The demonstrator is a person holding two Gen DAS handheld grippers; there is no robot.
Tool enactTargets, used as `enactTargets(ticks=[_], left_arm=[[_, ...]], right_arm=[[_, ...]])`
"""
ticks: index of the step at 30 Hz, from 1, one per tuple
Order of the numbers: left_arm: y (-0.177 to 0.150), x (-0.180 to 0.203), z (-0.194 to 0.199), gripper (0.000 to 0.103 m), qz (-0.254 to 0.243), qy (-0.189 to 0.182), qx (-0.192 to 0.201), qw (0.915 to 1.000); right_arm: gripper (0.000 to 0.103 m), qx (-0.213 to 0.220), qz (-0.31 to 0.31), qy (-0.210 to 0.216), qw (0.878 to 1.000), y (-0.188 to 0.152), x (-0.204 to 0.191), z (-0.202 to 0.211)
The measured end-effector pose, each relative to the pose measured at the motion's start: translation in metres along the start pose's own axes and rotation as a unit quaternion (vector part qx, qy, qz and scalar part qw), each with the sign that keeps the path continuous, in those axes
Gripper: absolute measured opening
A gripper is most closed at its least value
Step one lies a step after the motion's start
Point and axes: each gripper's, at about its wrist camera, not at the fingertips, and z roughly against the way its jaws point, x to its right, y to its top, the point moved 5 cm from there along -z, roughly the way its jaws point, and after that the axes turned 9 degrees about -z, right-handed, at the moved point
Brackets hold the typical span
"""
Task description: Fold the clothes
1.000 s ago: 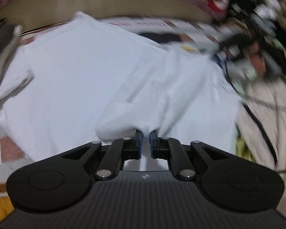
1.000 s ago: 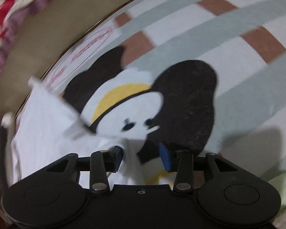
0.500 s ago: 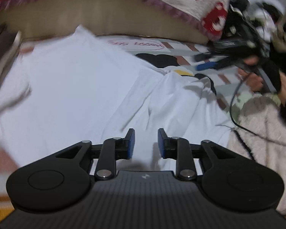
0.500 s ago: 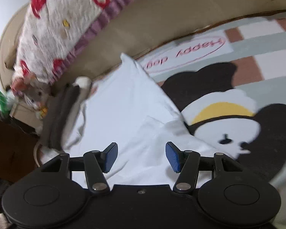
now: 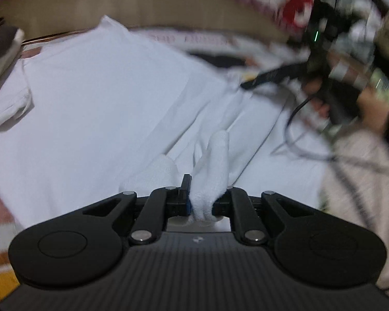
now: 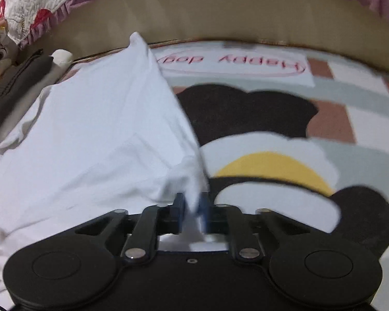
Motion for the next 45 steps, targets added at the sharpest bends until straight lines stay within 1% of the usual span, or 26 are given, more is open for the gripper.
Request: enactTargets(ticks=[1, 3, 6, 8, 10, 12, 14, 15, 16, 20, 23, 24, 25, 26, 27, 28, 29, 31, 33, 35, 37, 38, 41, 42, 44, 45], left_arm=[[-0.002, -0.002, 0.007, 0.010, 0.010, 0.002, 0.007, 0.9999], [-0.007, -0.007, 0.022, 0.010, 0.029, 0.008, 0.020, 0.9993], [-0.024, -0.012, 0.031, 0.010, 0.025, 0.045, 0.016, 0.9985], [-0.034, -0.019, 0.032, 0.010, 0.050, 0.045, 0.017, 0.9976], [-0.038, -0.019, 0.033, 0.011, 0.052, 0.046, 0.019, 0.9974], [-0.042, -0.019, 0.034, 0.011, 0.055, 0.047, 0.022, 0.9971], [-0.041, -0.019, 0.036, 0.012, 0.051, 0.051, 0.031, 0.9969], [-0.037, -0.019, 0.037, 0.013, 0.048, 0.053, 0.040, 0.9966], [-0.034, -0.020, 0.039, 0.013, 0.046, 0.056, 0.049, 0.9961], [-0.025, -0.020, 0.038, 0.013, 0.040, 0.064, 0.067, 0.9949], [-0.016, -0.014, 0.035, 0.012, 0.020, 0.062, 0.075, 0.9951], [-0.013, -0.011, 0.035, 0.012, 0.012, 0.059, 0.083, 0.9948], [-0.009, -0.008, 0.036, 0.012, 0.004, 0.057, 0.091, 0.9943], [-0.003, -0.006, 0.038, 0.012, 0.001, 0.055, 0.104, 0.9931], [0.002, -0.004, 0.041, 0.012, 0.000, 0.053, 0.120, 0.9913], [0.006, -0.002, 0.045, 0.012, 0.000, 0.052, 0.136, 0.9893], [0.008, -0.001, 0.050, 0.012, 0.002, 0.051, 0.153, 0.9870], [0.009, 0.000, 0.059, 0.013, 0.007, 0.048, 0.176, 0.9832], [0.001, -0.002, 0.053, 0.013, 0.011, 0.057, 0.162, 0.9851], [-0.009, -0.004, 0.040, 0.013, 0.002, 0.081, 0.123, 0.9891], [-0.017, -0.007, 0.027, 0.010, -0.013, 0.111, 0.079, 0.9906], [-0.020, -0.009, 0.025, 0.010, -0.011, 0.113, 0.073, 0.9909], [-0.024, -0.015, 0.026, 0.010, 0.002, 0.116, 0.079, 0.9901], [-0.024, -0.018, 0.029, 0.010, 0.008, 0.118, 0.086, 0.9892], [-0.021, -0.024, 0.033, 0.011, 0.013, 0.121, 0.092, 0.9883], [-0.019, -0.027, 0.036, 0.011, 0.016, 0.123, 0.094, 0.9878]], right_arm=[[0.001, 0.012, -0.006, 0.004, 1.000, 0.003, 0.001, 0.004], [0.001, 0.042, -0.001, -0.009, 0.999, 0.009, 0.002, 0.010], [0.000, 0.066, 0.015, -0.050, 0.996, 0.014, 0.006, 0.015], [0.000, 0.052, -0.025, -0.046, 0.997, 0.014, 0.019, 0.012], [0.001, 0.029, -0.071, -0.018, 0.997, 0.012, 0.029, 0.011], [0.012, 0.015, -0.101, 0.025, 0.994, 0.012, 0.028, 0.015], [0.021, 0.010, -0.100, 0.064, 0.993, 0.009, 0.015, 0.021], [0.041, 0.009, -0.087, 0.078, 0.993, 0.007, 0.006, 0.024], [0.057, 0.011, -0.064, 0.080, 0.995, 0.003, -0.004, 0.027], [0.063, -0.007, 0.037, 0.058, 0.998, -0.012, -0.037, 0.025], [0.066, -0.022, 0.099, 0.003, 0.995, -0.022, -0.044, 0.009], [0.067, -0.022, 0.113, -0.011, 0.993, -0.023, -0.045, 0.003], [0.062, -0.020, 0.119, -0.015, 0.993, -0.025, -0.044, -0.002], [0.045, -0.014, 0.123, -0.007, 0.992, -0.022, -0.044, -0.003], [0.011, -0.008, 0.127, 0.003, 0.992, -0.019, -0.044, -0.002], [0.011, -0.002, 0.130, 0.012, 0.991, -0.017, -0.044, -0.002], [0.010, 0.021, 0.110, 0.007, 0.994, -0.009, -0.039, 0.003], [0.010, 0.037, 0.047, 0.008, 0.998, 0.001, -0.019, 0.011], [0.008, 0.042, -0.008, 0.006, 0.999, 0.008, 0.000, 0.015], [0.000, 0.039, -0.025, -0.035, 0.998, 0.009, 0.018, 0.012], [0.001, 0.036, -0.040, -0.077, 0.996, 0.010, 0.035, 0.009], [0.001, 0.035, -0.047, -0.098, 0.993, 0.011, 0.044, 0.008], [0.001, 0.030, -0.135, -0.059, 0.989, 0.012, 0.063, 0.013], [0.008, 0.028, -0.148, -0.047, 0.987, 0.011, 0.064, 0.018], [0.012, 0.023, -0.166, 0.006, 0.986, 0.009, 0.054, 0.038], [0.023, 0.005, -0.165, 0.034, 0.986, 0.008, 0.048, 0.045]])
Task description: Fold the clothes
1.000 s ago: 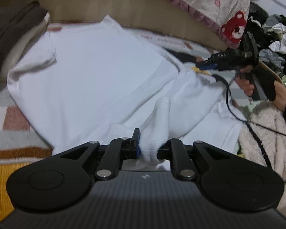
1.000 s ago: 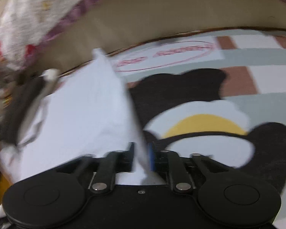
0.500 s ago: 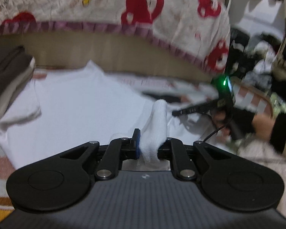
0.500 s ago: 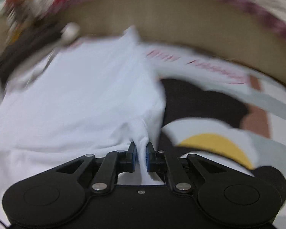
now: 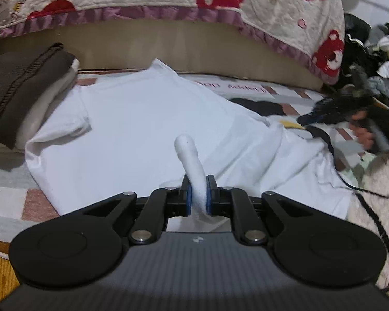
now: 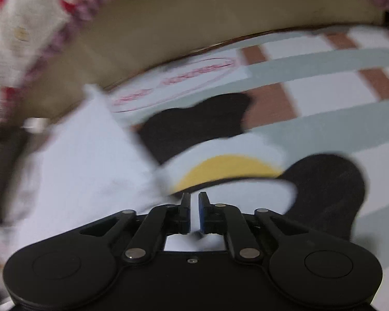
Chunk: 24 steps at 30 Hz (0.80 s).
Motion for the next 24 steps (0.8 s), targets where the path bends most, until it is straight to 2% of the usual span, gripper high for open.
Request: enactTargets(ticks=[1, 2, 3, 6, 7, 9, 10, 12, 13, 14, 15, 17, 20, 21, 23, 24], left_arm=[[0.002, -0.003, 0.001, 0.011, 0.003, 0.002, 0.003, 1.0000], [0.004, -0.006, 0.001, 0.011, 0.005, 0.002, 0.005, 1.0000], [0.005, -0.008, 0.001, 0.011, 0.008, 0.002, 0.008, 0.9999], [0.008, -0.010, -0.003, 0.011, 0.017, 0.000, 0.012, 0.9998], [0.008, -0.009, -0.005, 0.011, 0.017, -0.001, 0.012, 0.9998], [0.008, -0.008, -0.007, 0.011, 0.015, -0.003, 0.010, 0.9998], [0.008, -0.008, -0.008, 0.011, 0.013, -0.003, 0.008, 0.9999], [0.009, -0.006, -0.010, 0.011, 0.012, -0.003, 0.009, 0.9999], [0.011, -0.005, -0.010, 0.010, 0.011, -0.003, 0.011, 0.9999], [0.013, -0.005, -0.010, 0.010, 0.010, -0.002, 0.015, 0.9998], [0.015, -0.005, -0.006, 0.010, 0.012, -0.004, 0.023, 0.9996], [0.020, -0.006, 0.003, 0.010, 0.017, -0.008, 0.041, 0.9990], [0.021, -0.010, 0.026, 0.010, 0.027, -0.007, 0.069, 0.9972], [0.017, -0.014, 0.033, 0.010, 0.032, -0.005, 0.068, 0.9972], [0.003, -0.018, 0.034, 0.009, 0.036, -0.010, 0.038, 0.9986], [-0.004, -0.020, 0.035, 0.006, 0.038, -0.013, 0.023, 0.9989]], right_arm=[[0.046, -0.023, 0.002, 0.024, 0.999, -0.003, -0.007, 0.006], [0.053, -0.047, 0.004, 0.048, 0.998, -0.007, -0.013, 0.013], [0.055, -0.066, 0.010, 0.051, 0.996, -0.009, -0.017, 0.019], [0.056, -0.107, 0.106, 0.027, 0.988, -0.019, -0.030, 0.038], [0.060, -0.107, 0.171, 0.005, 0.979, -0.025, -0.034, 0.043], [0.063, -0.111, 0.291, -0.036, 0.950, -0.038, -0.039, 0.044], [0.063, -0.115, 0.343, -0.054, 0.931, -0.044, -0.038, 0.040], [0.063, -0.121, 0.444, -0.091, 0.883, -0.057, -0.037, 0.032], [0.063, -0.131, 0.449, -0.086, 0.880, -0.059, -0.035, 0.024], [0.063, -0.141, 0.451, -0.078, 0.878, -0.061, -0.032, 0.015], [0.058, -0.138, 0.446, -0.077, 0.881, -0.060, -0.031, 0.007], [0.005, -0.131, 0.434, -0.076, 0.888, -0.057, -0.029, -0.008], [0.004, -0.100, 0.427, -0.109, 0.892, -0.048, -0.024, 0.001], [0.003, -0.095, 0.413, -0.116, 0.898, -0.044, -0.020, 0.006], [0.003, -0.094, 0.379, -0.117, 0.913, -0.034, -0.007, 0.016], [0.003, -0.096, 0.364, -0.110, 0.920, -0.032, -0.004, 0.017]])
